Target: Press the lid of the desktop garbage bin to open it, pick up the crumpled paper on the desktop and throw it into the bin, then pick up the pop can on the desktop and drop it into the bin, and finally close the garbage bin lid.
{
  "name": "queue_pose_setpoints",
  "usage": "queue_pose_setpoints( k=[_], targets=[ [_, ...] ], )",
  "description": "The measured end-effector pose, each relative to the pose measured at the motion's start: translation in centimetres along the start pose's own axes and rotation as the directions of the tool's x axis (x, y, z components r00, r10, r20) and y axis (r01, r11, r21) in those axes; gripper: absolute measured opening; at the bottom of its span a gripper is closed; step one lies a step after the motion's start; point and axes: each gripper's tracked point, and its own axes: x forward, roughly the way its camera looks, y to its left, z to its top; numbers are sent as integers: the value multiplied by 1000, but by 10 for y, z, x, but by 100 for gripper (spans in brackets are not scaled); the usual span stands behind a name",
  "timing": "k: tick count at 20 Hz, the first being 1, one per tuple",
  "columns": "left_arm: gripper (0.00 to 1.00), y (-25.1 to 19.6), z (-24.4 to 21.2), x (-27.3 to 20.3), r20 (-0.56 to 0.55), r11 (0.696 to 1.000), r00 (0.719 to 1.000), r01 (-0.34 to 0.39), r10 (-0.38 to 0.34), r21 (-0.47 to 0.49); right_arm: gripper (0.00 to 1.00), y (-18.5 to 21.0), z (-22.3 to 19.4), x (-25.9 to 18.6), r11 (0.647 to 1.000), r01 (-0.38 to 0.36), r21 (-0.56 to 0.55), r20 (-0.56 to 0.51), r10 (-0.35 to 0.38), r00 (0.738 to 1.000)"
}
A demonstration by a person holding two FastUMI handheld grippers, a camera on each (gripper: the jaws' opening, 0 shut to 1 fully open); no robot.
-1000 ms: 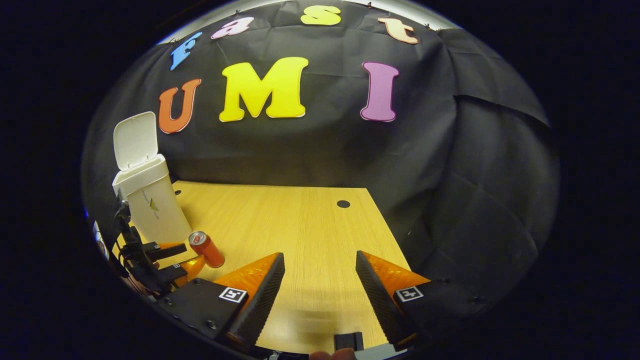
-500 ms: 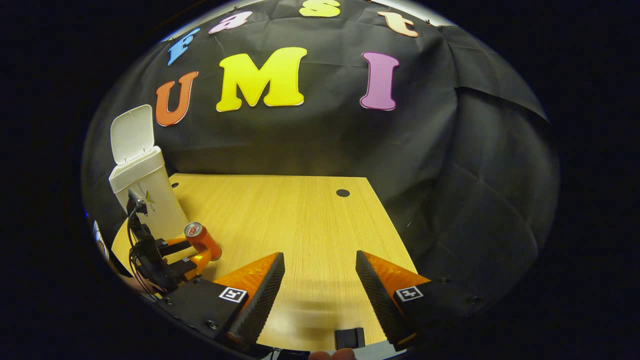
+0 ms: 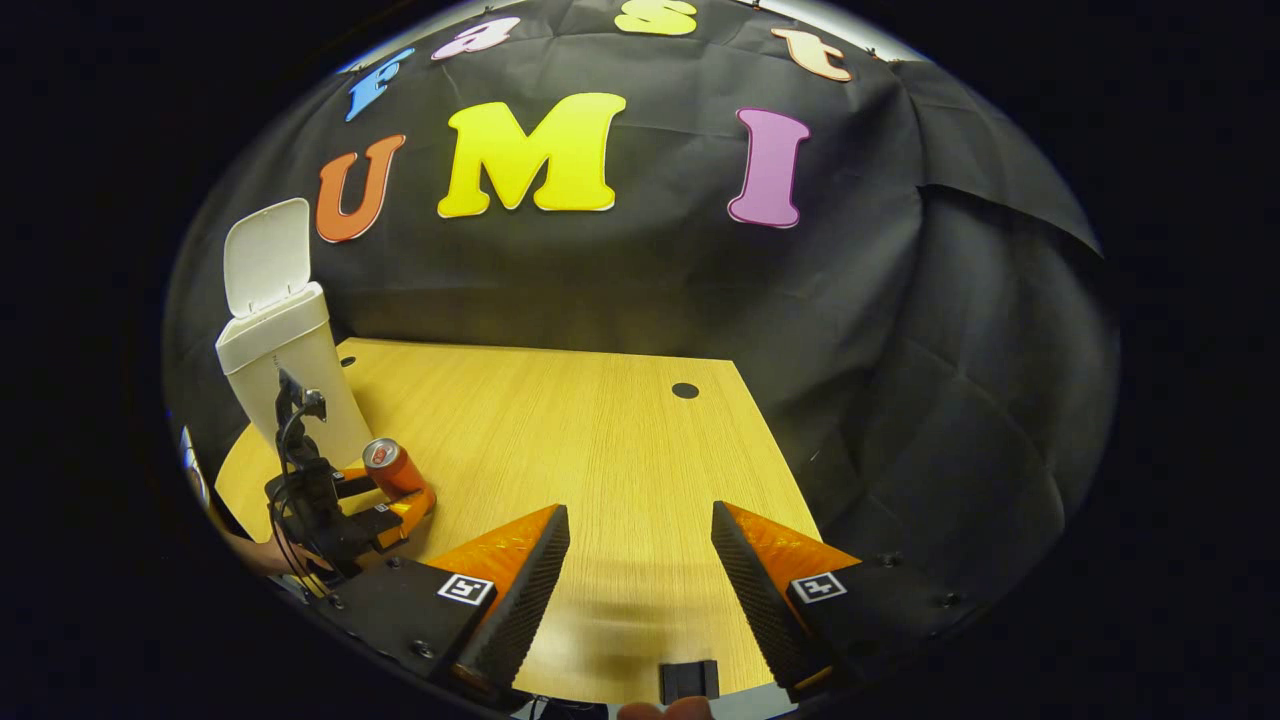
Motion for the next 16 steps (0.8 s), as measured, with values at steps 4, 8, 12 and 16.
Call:
queue_pose_setpoints(
  k=[4,8,12,16],
  targets=[
    [87,-3,1,0,-4,1000,1000,5,-5,3,92,2,1,0,1000,-6,-8,1,6,1000],
    [85,-2,13,-10,9,1000,1000,-1,0,14,92,7,6,-1,1000,-21,-5,12,21,1000],
    [84,-13,54,-36,60,999,998,13,-15,35,92,19,16,1,998,-50,23,39,49,998],
    [83,-18,102,-65,108,999,994,2,-5,32,92,30,28,-1,996,-81,24,75,79,994]
  ],
)
